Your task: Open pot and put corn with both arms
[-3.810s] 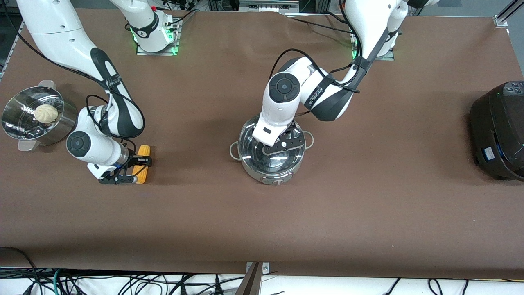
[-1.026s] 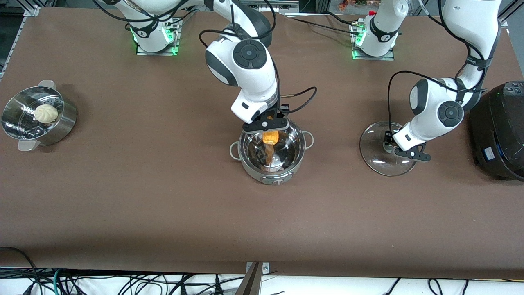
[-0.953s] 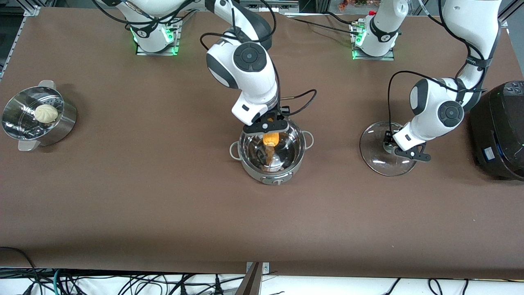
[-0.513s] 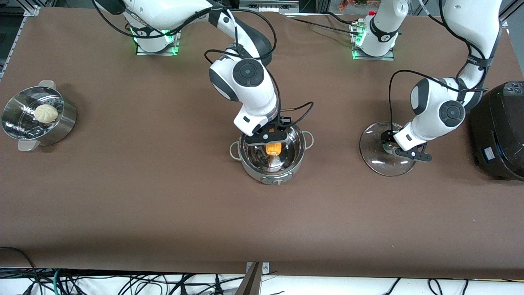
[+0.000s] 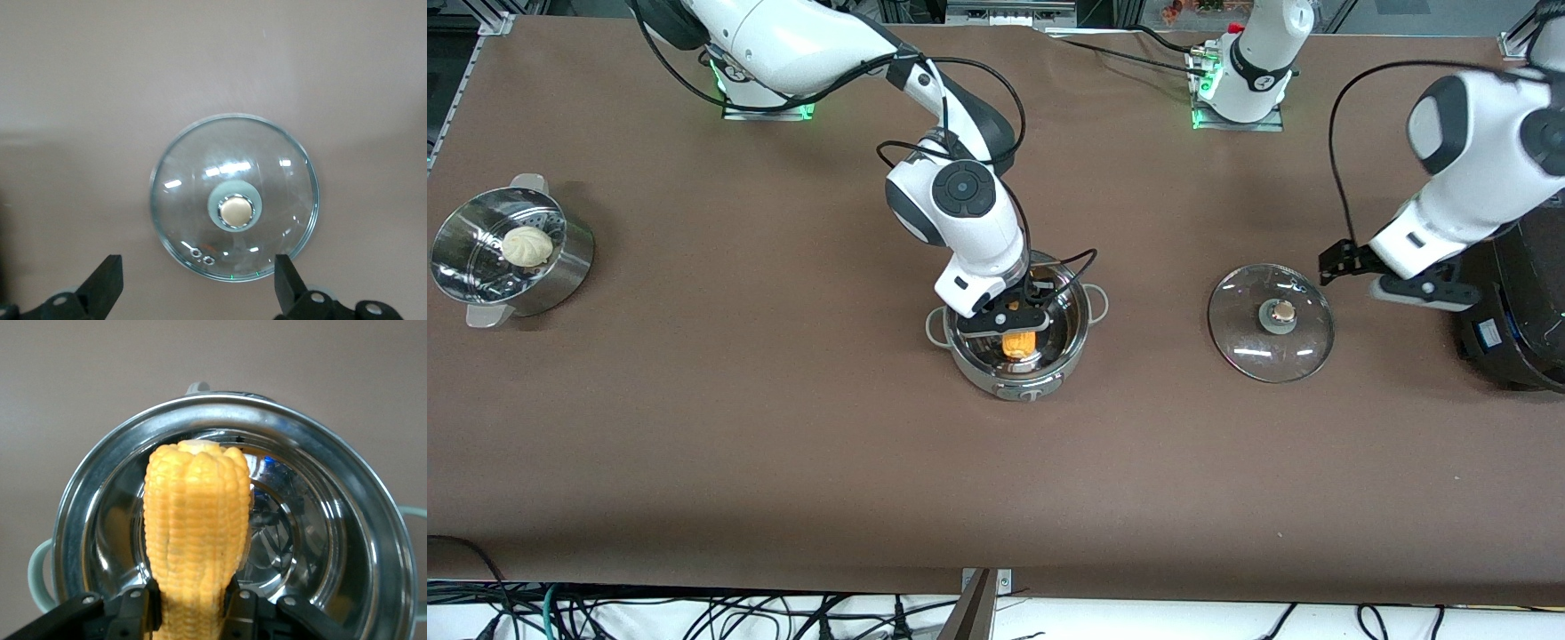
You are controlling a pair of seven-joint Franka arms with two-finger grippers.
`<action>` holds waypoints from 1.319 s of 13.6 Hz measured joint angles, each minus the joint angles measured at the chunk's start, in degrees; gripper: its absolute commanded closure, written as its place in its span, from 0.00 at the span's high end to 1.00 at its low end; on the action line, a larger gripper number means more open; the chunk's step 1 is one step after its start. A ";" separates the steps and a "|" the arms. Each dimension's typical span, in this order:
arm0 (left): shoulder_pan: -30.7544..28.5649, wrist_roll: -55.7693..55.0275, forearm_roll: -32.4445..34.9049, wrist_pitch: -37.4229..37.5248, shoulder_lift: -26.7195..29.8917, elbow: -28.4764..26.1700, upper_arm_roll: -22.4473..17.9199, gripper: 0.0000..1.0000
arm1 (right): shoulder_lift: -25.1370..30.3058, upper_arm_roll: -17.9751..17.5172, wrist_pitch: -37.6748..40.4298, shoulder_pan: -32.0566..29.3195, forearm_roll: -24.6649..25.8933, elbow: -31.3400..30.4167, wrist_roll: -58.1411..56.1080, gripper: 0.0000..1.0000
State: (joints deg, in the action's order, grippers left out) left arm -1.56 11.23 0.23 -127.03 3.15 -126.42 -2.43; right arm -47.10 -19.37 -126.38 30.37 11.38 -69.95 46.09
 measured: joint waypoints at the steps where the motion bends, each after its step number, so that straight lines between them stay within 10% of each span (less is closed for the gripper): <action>1: -0.05 -0.82 0.00 1.54 2.13 0.22 0.04 1.00 | -0.17 0.16 -0.25 0.00 0.00 0.01 0.00 0.15; 6: -0.10 -5.38 0.00 21.62 5.83 14.85 1.71 1.00 | -1.22 0.69 -0.95 0.57 0.02 0.02 0.00 0.19; 9: -0.26 -6.85 0.00 33.38 4.57 26.40 1.87 1.00 | -2.09 0.77 -1.70 0.60 0.05 0.02 0.00 0.76; 11: -0.36 -8.19 0.00 40.34 2.82 32.75 1.88 1.00 | -2.24 0.78 -1.77 0.60 0.62 0.02 0.00 0.76; 13: 0.01 -11.80 0.00 45.60 0.78 38.88 1.94 1.00 | -2.27 0.78 -1.77 0.62 2.79 0.02 0.00 1.00; 18: 2.08 -14.98 0.00 48.28 -1.00 42.83 1.86 1.00 | -2.43 0.78 -1.77 1.31 4.93 0.05 0.00 1.00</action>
State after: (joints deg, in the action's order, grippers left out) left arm 0.52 -3.75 0.23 -78.76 2.15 -83.59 -0.57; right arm -49.52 -18.59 -128.15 31.68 16.32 -69.90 46.08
